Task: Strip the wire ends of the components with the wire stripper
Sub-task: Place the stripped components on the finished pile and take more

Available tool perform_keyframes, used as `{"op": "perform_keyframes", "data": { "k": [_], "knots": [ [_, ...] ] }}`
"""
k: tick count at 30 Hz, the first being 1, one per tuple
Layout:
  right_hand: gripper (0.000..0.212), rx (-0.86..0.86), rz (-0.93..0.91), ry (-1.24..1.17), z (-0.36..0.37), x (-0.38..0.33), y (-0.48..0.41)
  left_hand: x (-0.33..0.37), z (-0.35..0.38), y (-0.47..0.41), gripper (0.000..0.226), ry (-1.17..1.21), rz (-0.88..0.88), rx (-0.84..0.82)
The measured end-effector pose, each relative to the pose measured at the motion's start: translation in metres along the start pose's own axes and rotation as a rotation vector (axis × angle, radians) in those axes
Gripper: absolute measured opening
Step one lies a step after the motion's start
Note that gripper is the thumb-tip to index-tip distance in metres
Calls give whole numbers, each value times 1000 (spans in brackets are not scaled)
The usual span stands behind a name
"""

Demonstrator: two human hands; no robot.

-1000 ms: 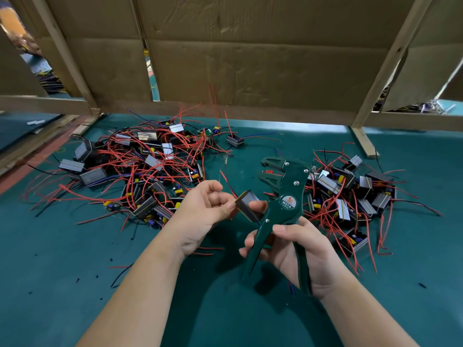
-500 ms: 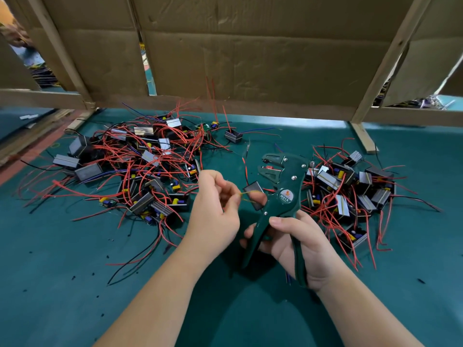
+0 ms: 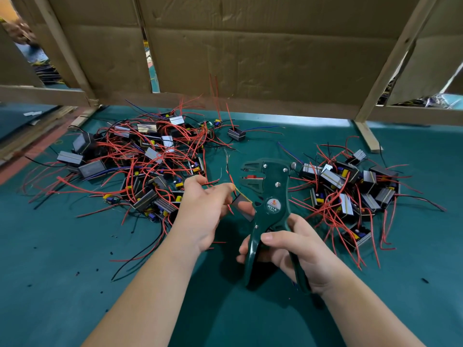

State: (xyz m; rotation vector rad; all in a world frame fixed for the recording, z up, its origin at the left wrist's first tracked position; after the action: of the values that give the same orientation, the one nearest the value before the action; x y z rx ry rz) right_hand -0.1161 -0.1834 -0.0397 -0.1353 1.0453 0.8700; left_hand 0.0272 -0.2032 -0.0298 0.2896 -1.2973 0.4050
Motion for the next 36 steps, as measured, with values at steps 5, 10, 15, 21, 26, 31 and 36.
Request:
{"op": "perform_keyframes", "data": {
  "k": [5, 10, 15, 21, 26, 31, 36],
  "knots": [
    [60, -67, -55, -162, 2, -10, 1, 8, 5, 4, 40, -205, 214, -47],
    [72, -122, -79, -196, 4, -17, 5, 12, 15, 9, 41, -143, 301, -81],
    [79, -102, -88, -225, -1, -21, 8, 12, 21, 12, 39, -47, 350, -114],
    [80, -127, -91, -269, -1, -22, 10, 12, 23, 10, 39, -34, 392, -198],
    [79, -146, -105, -291, 0, -25, 13, 17, 28, 14, 40, -77, 490, -287],
    [81, -161, -109, -322, -2, -27, 15, 18, 32, 18, 47, -110, 515, -427],
    [80, -157, -96, -336, -2, -25, 14, 11, 37, 18, 55, -170, 465, -440]
  ]
}}
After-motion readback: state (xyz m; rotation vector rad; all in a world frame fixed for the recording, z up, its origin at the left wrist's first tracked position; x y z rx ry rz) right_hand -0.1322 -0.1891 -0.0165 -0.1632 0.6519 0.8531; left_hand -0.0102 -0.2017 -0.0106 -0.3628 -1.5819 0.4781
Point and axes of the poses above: each hand's wrist, its own y-axis away from the middle knuckle, its own z-axis out of the palm, x = y × z, the point moved 7 cm from there along -y, towards the middle knuckle, and after that the axes turned 12 degrees about z, right-handed, at the moved point
